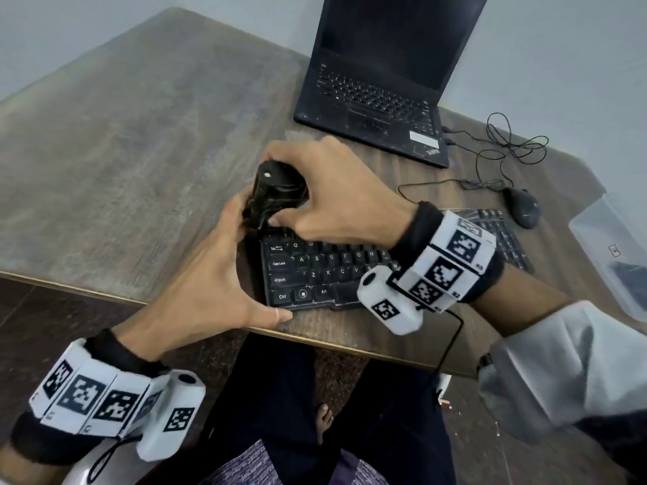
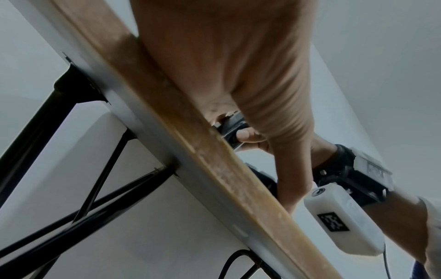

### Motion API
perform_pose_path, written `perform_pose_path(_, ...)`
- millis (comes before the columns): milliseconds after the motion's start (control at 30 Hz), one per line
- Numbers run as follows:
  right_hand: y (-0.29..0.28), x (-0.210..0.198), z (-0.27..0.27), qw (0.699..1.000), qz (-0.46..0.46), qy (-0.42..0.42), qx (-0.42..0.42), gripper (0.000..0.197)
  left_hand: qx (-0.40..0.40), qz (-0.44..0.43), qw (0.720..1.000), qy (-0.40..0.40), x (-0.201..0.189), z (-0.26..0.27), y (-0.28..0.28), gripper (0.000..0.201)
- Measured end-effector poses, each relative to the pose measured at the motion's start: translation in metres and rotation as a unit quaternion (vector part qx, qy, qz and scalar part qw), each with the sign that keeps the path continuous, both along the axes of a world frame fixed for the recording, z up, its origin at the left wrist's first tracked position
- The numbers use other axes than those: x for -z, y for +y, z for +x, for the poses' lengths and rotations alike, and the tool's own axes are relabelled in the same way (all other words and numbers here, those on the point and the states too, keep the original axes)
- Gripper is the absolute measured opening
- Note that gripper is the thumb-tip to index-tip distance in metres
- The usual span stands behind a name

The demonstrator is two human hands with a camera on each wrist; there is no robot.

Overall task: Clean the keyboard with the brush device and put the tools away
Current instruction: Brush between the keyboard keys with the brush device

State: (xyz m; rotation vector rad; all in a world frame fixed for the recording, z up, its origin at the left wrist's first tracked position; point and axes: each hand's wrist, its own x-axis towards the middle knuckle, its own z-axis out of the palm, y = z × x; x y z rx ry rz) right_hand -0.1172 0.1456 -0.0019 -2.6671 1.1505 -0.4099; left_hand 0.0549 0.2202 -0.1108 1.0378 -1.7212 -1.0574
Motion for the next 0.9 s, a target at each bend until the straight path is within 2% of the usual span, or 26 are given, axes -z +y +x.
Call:
perform_pose_path(133, -0.006, -0.002, -0.041, 0.999, 0.002, 0.019, 0.037, 0.030, -0.004, 0.003, 1.000, -0.004, 0.005, 0.000, 0.000, 0.149)
perform_pose_path(333, -0.013, -0.010, -0.136, 0.982, 0.027, 0.037, 0.182, 0.035, 0.003, 0.007, 1.000, 0.000, 0.006, -0.001, -0.001, 0.150)
perform_pose_path(433, -0.014, -0.015, -0.154, 0.976, 0.032, 0.026, 0.214, 0.035, 0.003, -0.001, 1.000, -0.002, 0.007, -0.001, -0.001, 0.150)
perform_pose_path(533, -0.013, -0.014, -0.129, 0.984, 0.032, 0.017, 0.173, 0.035, 0.002, -0.011, 1.000, -0.007, 0.007, -0.001, -0.002, 0.149)
perform_pose_path(667, -0.007, -0.008, -0.052, 0.998, 0.026, 0.009, 0.054, 0.030, 0.001, -0.009, 1.000, -0.003, 0.005, -0.002, 0.000, 0.147)
perform_pose_path(767, -0.001, -0.006, -0.002, 1.000, 0.008, 0.027, -0.013, 0.031, 0.002, -0.012, 1.000, 0.007, 0.002, -0.003, -0.001, 0.138)
perform_pose_path(833, -0.001, -0.006, 0.001, 0.999, -0.002, 0.039, -0.025, 0.030, 0.003, -0.014, 1.000, 0.013, 0.002, -0.004, -0.001, 0.135)
perform_pose_path(900, -0.003, -0.008, -0.018, 0.999, 0.006, 0.048, 0.001, 0.030, 0.002, -0.009, 1.000, 0.020, 0.005, -0.003, -0.001, 0.139)
